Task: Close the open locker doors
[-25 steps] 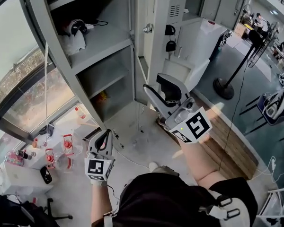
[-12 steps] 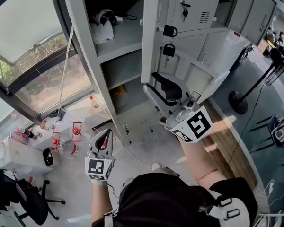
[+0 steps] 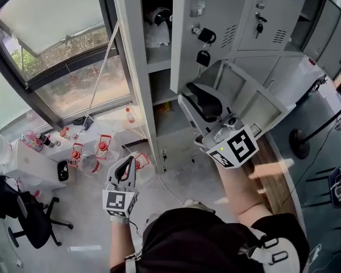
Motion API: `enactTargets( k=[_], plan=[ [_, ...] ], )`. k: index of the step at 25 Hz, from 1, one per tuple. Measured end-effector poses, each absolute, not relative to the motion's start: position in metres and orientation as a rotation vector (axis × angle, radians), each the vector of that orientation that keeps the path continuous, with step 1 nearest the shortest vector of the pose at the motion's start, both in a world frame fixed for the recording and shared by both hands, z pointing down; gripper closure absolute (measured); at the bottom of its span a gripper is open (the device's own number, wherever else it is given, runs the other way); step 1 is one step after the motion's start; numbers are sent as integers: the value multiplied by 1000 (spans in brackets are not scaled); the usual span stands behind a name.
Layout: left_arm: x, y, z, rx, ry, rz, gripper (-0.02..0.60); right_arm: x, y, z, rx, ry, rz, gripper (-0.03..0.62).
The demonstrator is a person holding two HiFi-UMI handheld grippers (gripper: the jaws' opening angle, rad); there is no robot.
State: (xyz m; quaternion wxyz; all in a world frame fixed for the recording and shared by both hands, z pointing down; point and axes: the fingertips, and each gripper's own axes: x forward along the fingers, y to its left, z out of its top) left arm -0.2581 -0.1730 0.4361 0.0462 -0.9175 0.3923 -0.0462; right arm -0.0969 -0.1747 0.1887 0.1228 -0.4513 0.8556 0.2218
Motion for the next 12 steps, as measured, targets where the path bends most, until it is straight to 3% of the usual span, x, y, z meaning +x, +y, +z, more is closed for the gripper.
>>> enactTargets(
  k=[12],
  plan=[
    [-289, -182, 436, -2694, 1428, -158, 574, -111, -225, 186, -1161, 2528, 567, 506]
  ],
)
